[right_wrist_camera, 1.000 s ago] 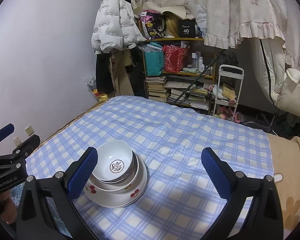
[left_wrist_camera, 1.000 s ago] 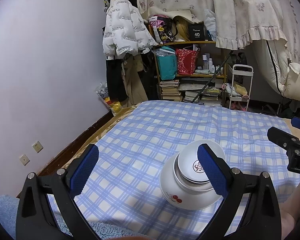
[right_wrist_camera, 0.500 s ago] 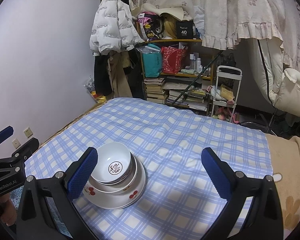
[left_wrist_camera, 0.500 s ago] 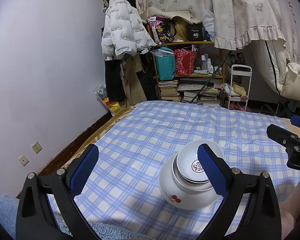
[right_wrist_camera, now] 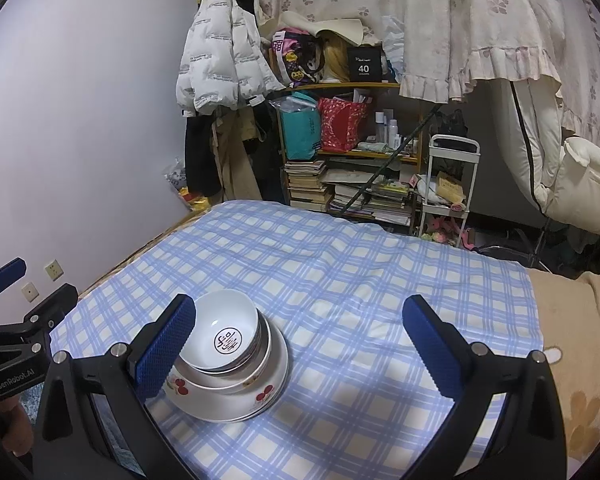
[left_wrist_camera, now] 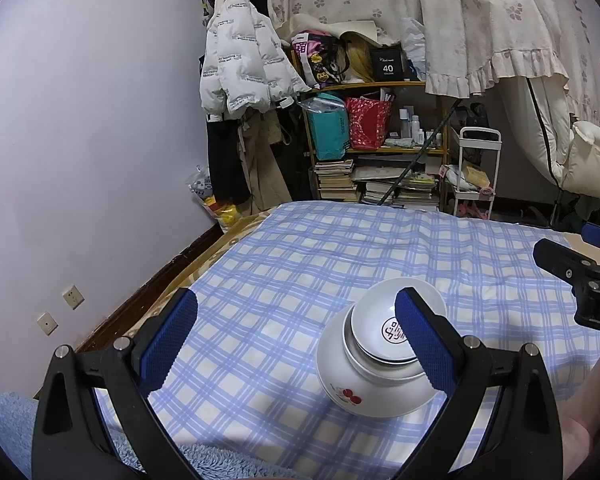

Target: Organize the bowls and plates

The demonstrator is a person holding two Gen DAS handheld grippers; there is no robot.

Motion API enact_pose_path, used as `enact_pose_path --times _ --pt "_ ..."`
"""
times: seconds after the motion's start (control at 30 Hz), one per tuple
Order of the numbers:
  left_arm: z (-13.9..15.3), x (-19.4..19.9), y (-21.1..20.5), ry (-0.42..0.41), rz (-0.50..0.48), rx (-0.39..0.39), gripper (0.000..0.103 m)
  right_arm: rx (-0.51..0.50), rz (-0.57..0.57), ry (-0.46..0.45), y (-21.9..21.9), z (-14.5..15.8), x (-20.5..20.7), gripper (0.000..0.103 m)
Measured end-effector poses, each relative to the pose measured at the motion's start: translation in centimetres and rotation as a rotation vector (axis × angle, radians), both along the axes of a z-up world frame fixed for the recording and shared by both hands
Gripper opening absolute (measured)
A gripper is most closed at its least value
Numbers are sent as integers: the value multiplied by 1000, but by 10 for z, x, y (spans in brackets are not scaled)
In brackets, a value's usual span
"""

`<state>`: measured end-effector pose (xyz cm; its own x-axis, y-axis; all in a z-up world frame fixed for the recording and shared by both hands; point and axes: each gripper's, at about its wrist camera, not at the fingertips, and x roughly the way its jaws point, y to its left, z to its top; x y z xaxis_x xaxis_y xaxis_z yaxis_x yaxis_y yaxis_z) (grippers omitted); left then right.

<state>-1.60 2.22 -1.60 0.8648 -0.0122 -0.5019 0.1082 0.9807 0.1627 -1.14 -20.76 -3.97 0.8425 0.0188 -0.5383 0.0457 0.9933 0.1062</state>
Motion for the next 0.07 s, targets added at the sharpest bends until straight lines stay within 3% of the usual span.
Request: enact_pose_path --times 0.07 --pt "0 0 0 0 1 1 98 0 0 0 0 0 0 103"
